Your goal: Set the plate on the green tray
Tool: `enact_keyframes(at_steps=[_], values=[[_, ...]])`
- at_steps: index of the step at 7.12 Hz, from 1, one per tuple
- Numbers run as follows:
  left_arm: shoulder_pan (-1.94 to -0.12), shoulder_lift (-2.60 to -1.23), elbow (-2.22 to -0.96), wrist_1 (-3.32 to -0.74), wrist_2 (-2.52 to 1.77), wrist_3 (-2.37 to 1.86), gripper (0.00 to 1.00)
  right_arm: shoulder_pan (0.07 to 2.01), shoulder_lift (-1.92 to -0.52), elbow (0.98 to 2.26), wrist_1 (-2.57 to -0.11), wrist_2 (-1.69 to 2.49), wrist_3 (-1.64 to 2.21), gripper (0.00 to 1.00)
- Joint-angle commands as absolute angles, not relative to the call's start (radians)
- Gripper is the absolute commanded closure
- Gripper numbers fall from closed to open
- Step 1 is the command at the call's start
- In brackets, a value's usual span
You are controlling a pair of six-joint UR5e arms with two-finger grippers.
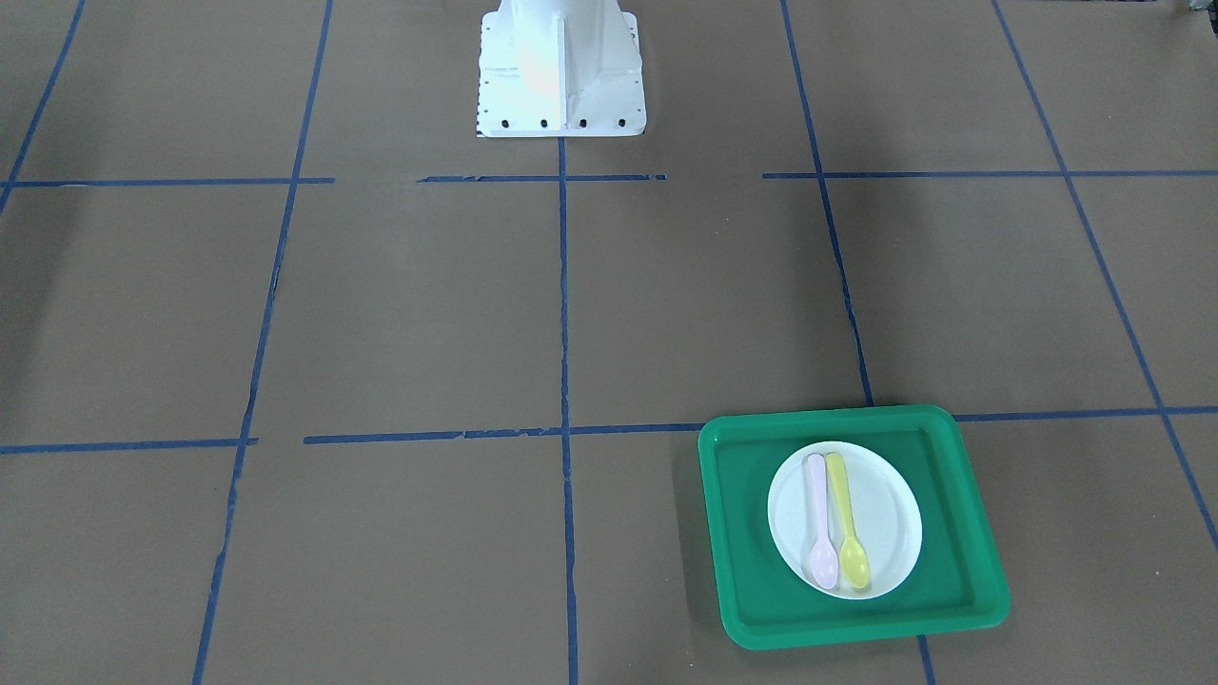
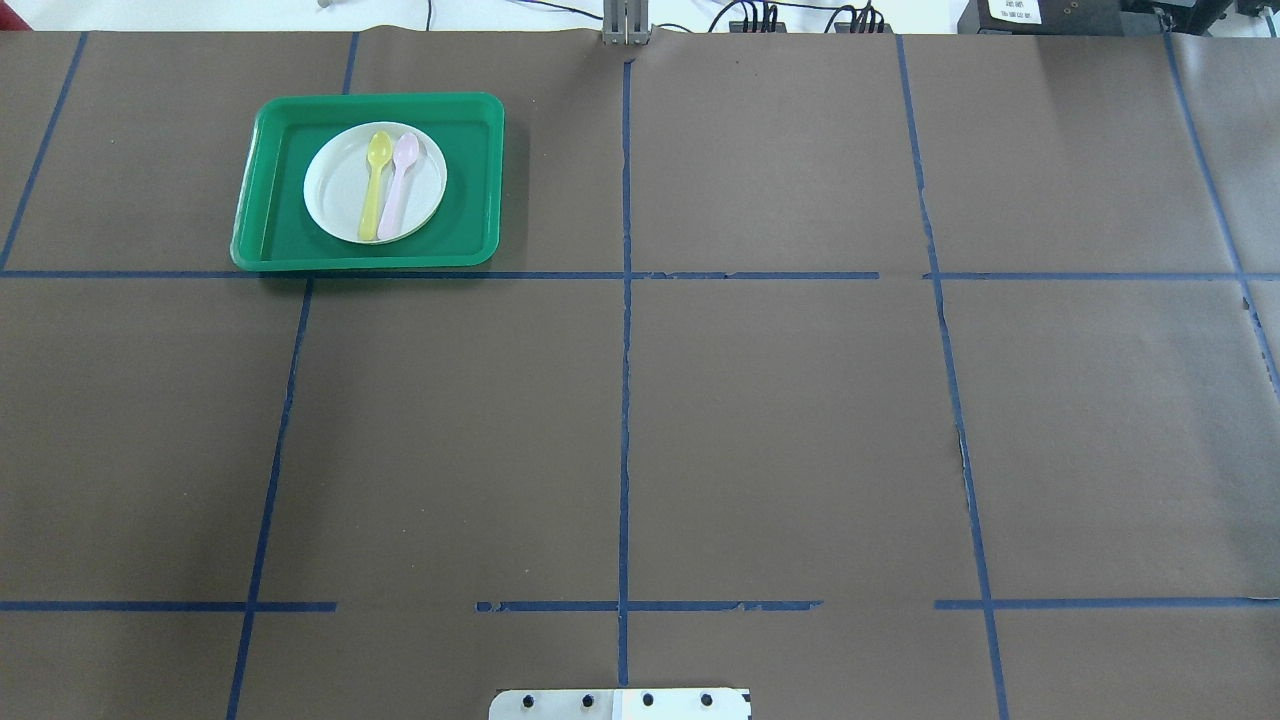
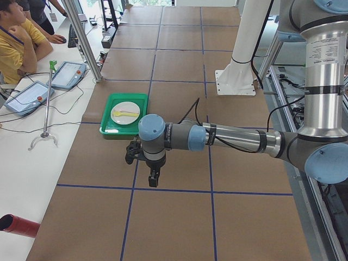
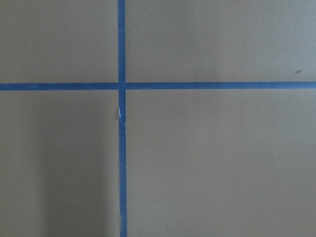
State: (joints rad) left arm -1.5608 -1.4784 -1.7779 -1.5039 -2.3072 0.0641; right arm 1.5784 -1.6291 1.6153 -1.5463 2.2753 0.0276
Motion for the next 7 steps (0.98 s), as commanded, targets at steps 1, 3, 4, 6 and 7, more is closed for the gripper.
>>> enact_keyframes(at_steps=[1,3,4,6,7], values=[[-1.571,-1.470,-1.764,-1.506,-2.306,0.069,0.00,1.578,-1.629,1.615,-1.548,2.276,0.028,0.00],[-1.572,-1.470,-1.752,-1.506,-2.298,0.069,0.00,1.578,-1.629,1.615,-1.546,2.275,0.028,0.00],[-1.574,-1.488,-1.738,-1.506,-2.298,0.069,0.00,1.578,-1.629,1.615,-1.546,2.275,0.028,0.00],[-1.572,-1.491,-1.735,-1.508,-2.299,0.068,0.00,1.578,-1.629,1.615,-1.546,2.275,0.028,0.00],[-1.574,-1.490,-1.736,-1.506,-2.299,0.066,0.00,1.578,-1.629,1.615,-1.546,2.275,0.028,0.00]])
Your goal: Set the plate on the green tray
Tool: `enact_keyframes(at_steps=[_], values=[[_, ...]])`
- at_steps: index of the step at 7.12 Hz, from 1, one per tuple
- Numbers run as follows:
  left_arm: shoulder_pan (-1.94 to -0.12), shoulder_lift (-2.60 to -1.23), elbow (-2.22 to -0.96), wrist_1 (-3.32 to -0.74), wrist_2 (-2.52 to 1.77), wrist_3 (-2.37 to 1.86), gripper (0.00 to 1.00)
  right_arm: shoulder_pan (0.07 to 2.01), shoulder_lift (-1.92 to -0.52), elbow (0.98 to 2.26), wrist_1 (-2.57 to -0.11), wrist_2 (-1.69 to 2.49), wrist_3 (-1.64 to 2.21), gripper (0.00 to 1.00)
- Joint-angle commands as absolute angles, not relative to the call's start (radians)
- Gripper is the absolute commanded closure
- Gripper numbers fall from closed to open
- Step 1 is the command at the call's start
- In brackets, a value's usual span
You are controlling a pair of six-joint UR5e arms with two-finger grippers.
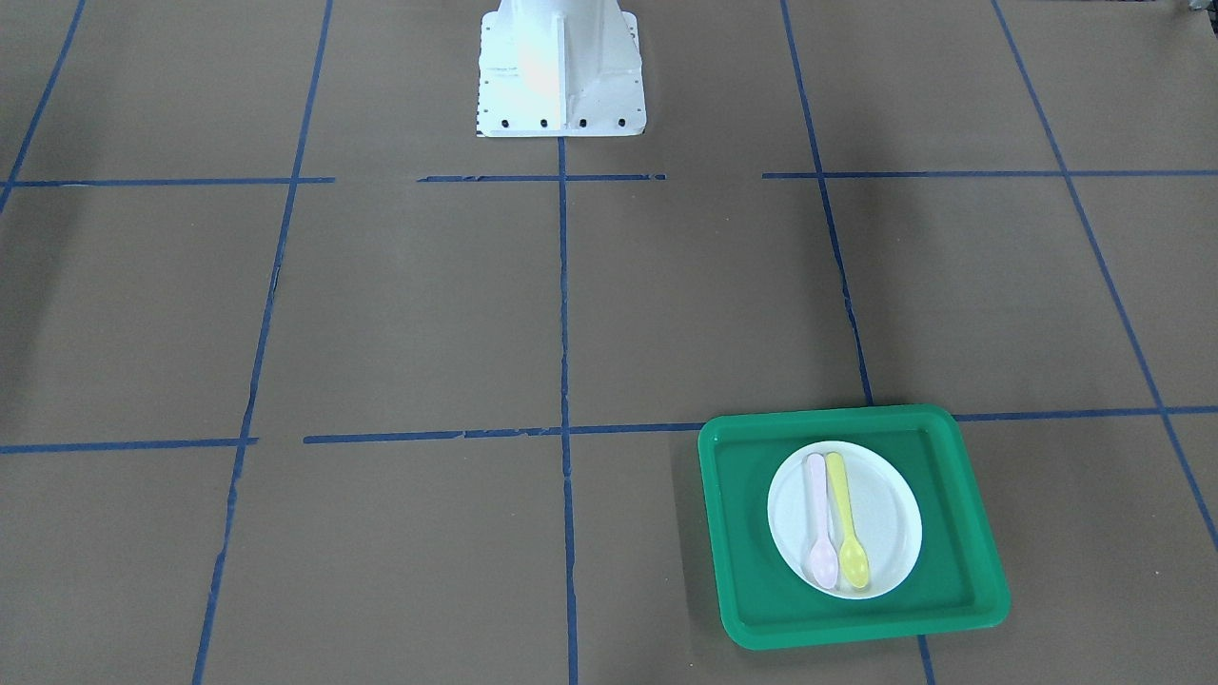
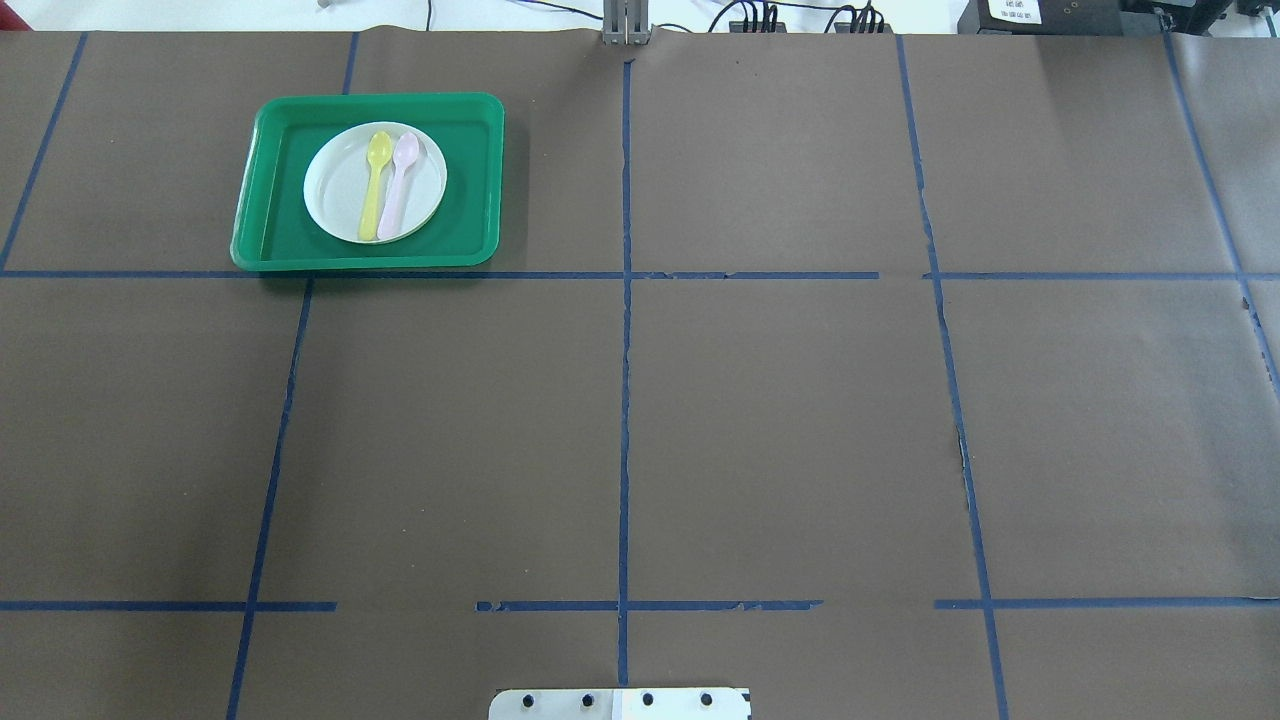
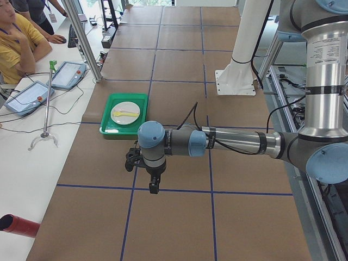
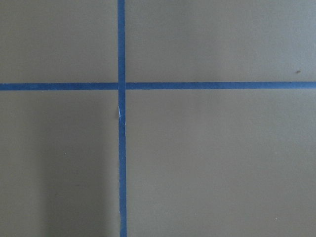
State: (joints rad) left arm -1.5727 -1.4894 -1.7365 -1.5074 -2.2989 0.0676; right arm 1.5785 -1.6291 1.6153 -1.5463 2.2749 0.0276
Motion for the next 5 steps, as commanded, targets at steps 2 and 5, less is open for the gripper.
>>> enact_keyframes(at_steps=[2,5], values=[[-1.572,-1.493,-1.752,-1.508,-2.299,0.063,0.00,1.578,-1.629,1.615,-1.546,2.276,0.028,0.00],[-1.572,-1.496,-1.756,-1.508,-2.304,0.063,0.00,1.578,-1.629,1.615,-1.546,2.276,0.028,0.00]])
